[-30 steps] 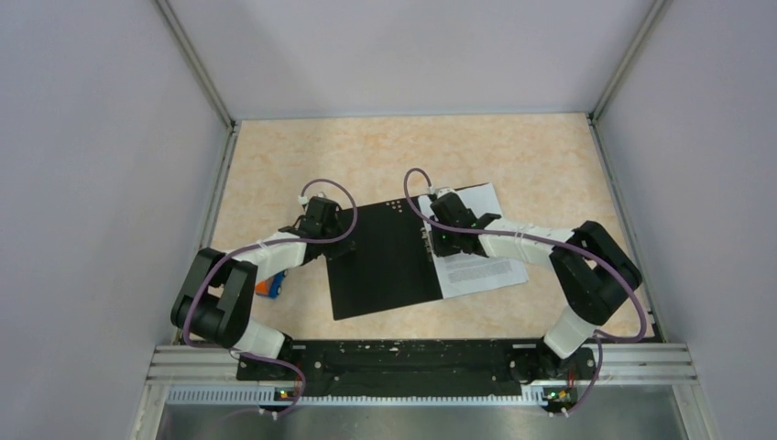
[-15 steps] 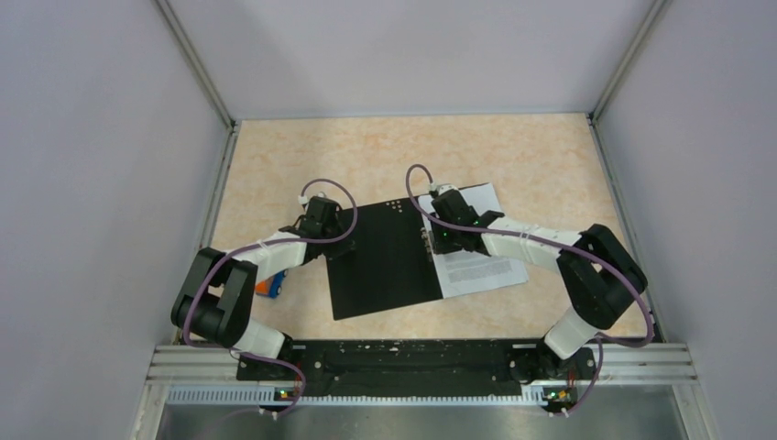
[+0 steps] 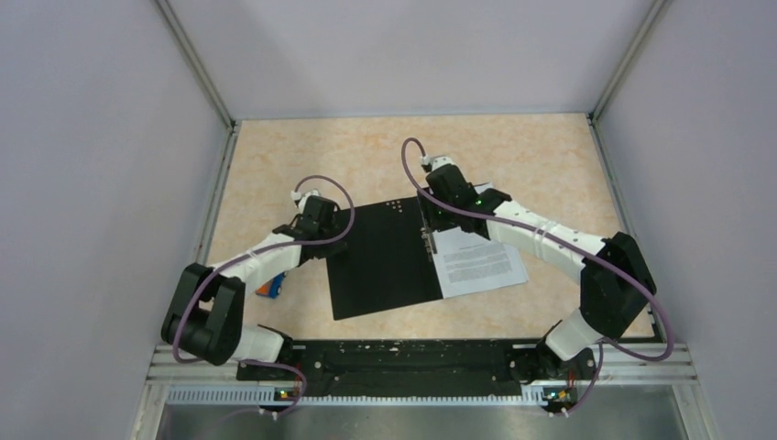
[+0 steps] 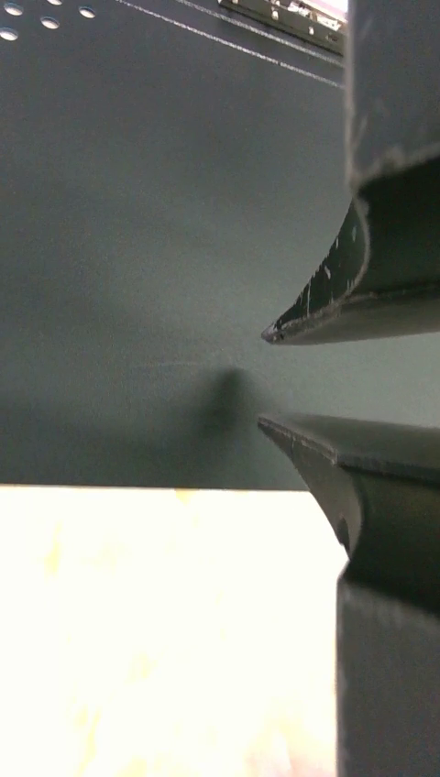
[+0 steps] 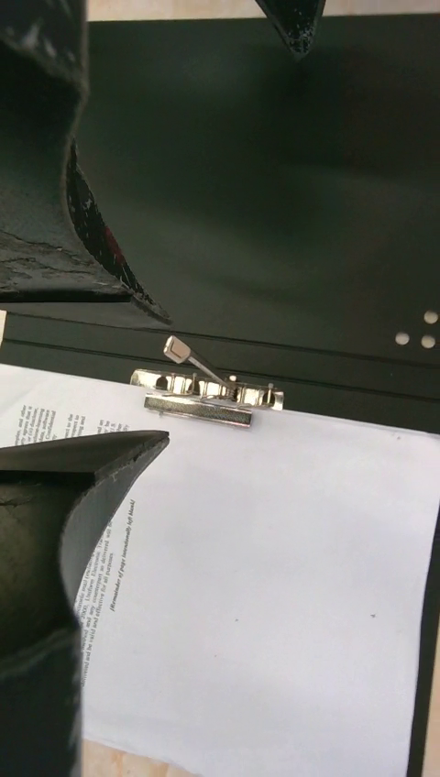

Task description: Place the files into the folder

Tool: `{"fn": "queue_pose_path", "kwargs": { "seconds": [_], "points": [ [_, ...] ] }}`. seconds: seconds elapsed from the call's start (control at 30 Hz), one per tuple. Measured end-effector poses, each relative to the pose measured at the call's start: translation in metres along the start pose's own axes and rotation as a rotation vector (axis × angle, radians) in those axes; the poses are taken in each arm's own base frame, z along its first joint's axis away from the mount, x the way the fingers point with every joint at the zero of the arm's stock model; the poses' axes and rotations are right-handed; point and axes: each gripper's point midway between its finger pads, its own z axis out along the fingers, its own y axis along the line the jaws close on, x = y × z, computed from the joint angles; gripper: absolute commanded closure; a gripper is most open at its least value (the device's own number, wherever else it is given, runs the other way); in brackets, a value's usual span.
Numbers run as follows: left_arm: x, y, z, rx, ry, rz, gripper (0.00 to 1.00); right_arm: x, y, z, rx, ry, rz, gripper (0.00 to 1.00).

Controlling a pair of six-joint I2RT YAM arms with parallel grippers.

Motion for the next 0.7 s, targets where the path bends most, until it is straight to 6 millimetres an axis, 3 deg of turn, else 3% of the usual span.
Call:
{"fn": "queue_pose_path", "kwargs": {
  "seconds": [0.23,0.43,0.7],
  "points": [
    [-0.006,0.01,-0.022,-0.075,-0.081,0.074,0.5,-0.016,0.014,-0.002,-0.005,0.008,-0.07,0.58],
    [0.008,0.029,-0.017,-0.138,-0.068,0.097,0.47,-0.007,0.02,0.006,0.003,0.065,-0.14,0.68],
    [0.018,0.04,-0.008,-0.189,-0.041,0.097,0.47,0.009,0.033,0.015,0.027,0.131,-0.257,0.72]
  ]
}}
